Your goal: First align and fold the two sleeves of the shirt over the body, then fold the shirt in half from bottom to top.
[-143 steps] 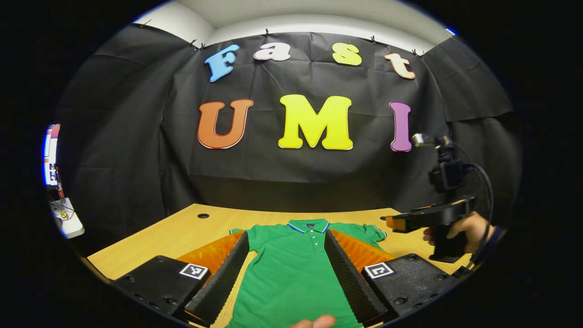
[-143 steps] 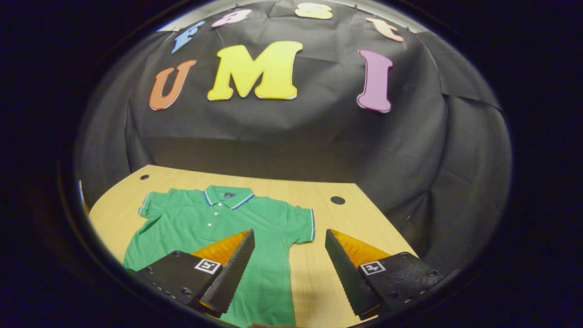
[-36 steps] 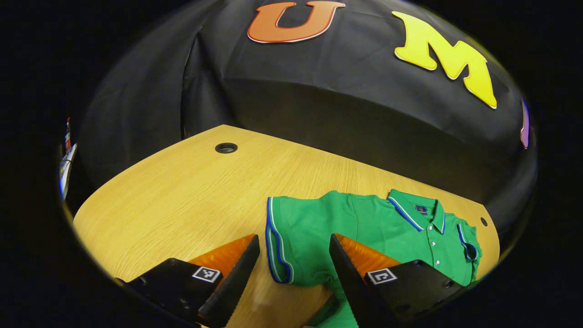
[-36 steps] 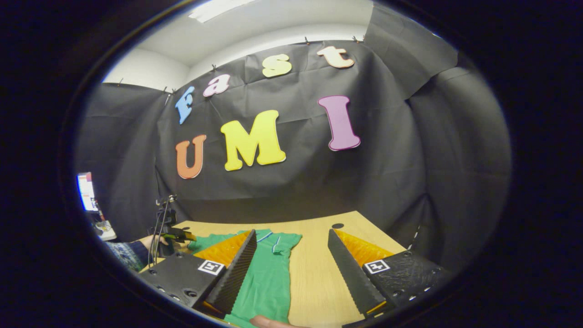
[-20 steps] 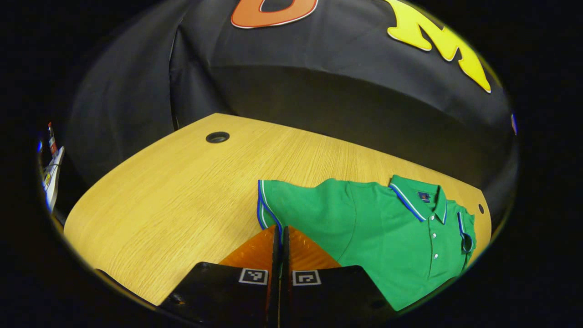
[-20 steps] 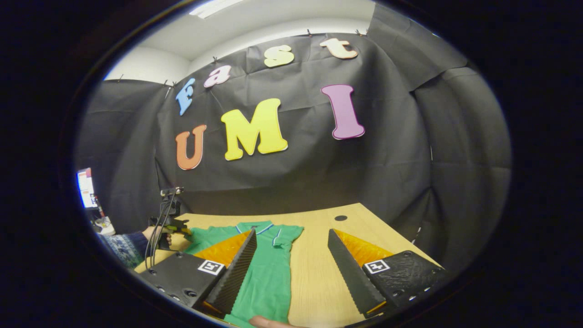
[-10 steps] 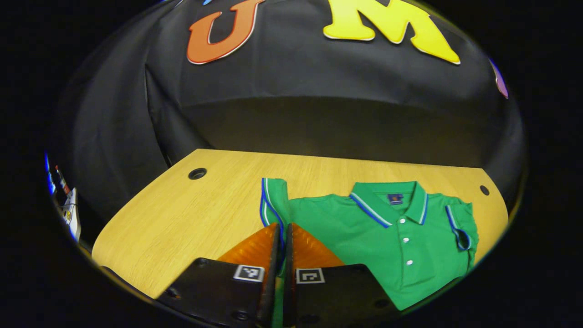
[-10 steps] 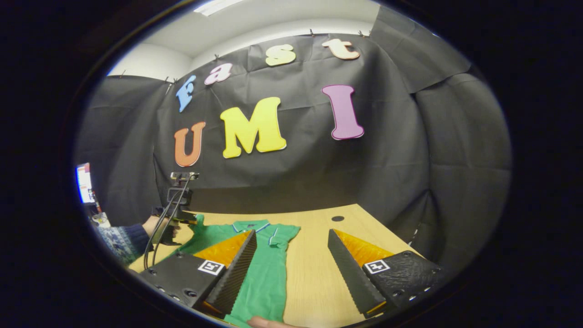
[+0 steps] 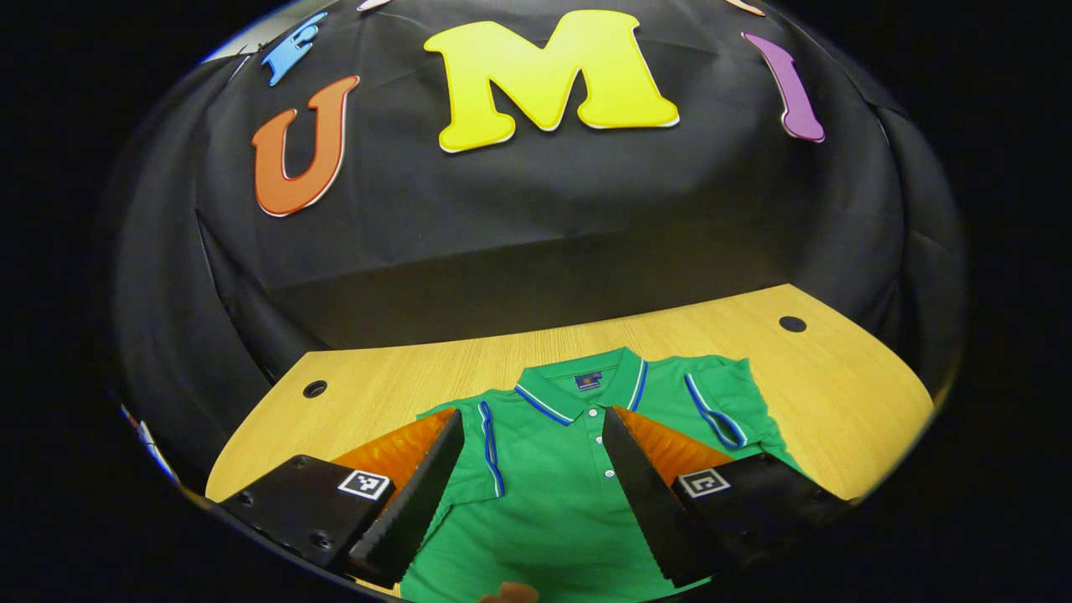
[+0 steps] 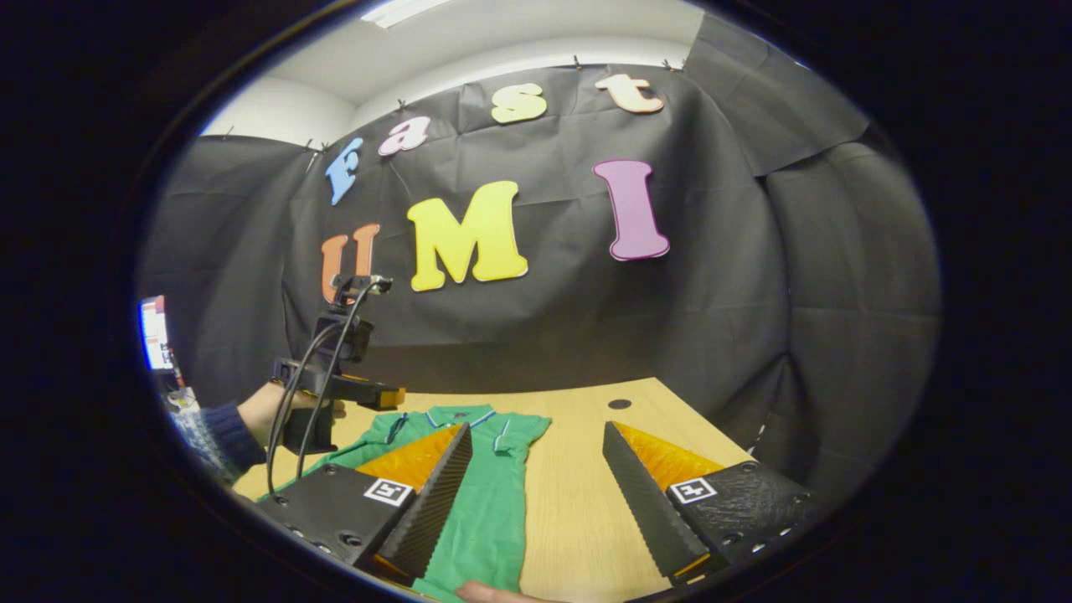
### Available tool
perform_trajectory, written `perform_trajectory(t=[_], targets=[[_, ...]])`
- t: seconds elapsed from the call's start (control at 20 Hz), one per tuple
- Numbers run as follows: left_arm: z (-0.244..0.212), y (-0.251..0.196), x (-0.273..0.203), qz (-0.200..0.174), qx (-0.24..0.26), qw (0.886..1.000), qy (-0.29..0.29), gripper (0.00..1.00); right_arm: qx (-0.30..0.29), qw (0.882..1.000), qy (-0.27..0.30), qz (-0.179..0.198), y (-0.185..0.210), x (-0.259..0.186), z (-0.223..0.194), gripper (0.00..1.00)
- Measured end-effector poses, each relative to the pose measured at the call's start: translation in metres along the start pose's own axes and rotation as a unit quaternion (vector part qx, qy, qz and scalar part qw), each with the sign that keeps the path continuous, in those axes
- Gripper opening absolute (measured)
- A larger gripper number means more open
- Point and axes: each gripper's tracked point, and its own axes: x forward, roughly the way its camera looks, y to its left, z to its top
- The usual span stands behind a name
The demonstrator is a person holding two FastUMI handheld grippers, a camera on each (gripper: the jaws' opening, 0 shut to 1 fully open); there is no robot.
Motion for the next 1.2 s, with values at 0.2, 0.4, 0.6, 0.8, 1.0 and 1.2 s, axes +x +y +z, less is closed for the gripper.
perform_trajectory(t=[0.2, 0.4, 0.6, 0.8, 1.0, 1.2], targets=[[0.009, 0.02, -0.057, 0.018, -0.006, 0.999, -0.032, 1.0, 0.014, 1.0, 0.01, 0.01, 0.013, -0.008, 0.002, 0.95], [-0.003, 0.056, -0.119, 0.032, -0.017, 0.997, -0.071, 1.0, -0.001, 1.0, 0.004, 0.009, 0.026, -0.017, 0.007, 0.95], [-0.021, 0.09, -0.182, 0.035, -0.04, 0.994, -0.098, 1.0, -0.049, 0.998, -0.014, -0.031, 0.033, -0.034, 0.017, 0.95], [-0.066, 0.109, -0.231, 0.035, -0.046, 0.994, -0.09, 1.0, -0.072, 0.997, -0.009, 0.014, 0.081, -0.065, 0.007, 0.95], [-0.128, 0.106, -0.258, 0.017, -0.054, 0.996, -0.066, 1.0, -0.085, 0.996, -0.017, 0.017, 0.092, -0.101, -0.007, 0.95], [-0.178, 0.107, -0.262, 0.033, -0.05, 0.996, -0.063, 1.0, -0.1, 0.995, -0.005, -0.008, 0.082, -0.112, -0.047, 0.95]])
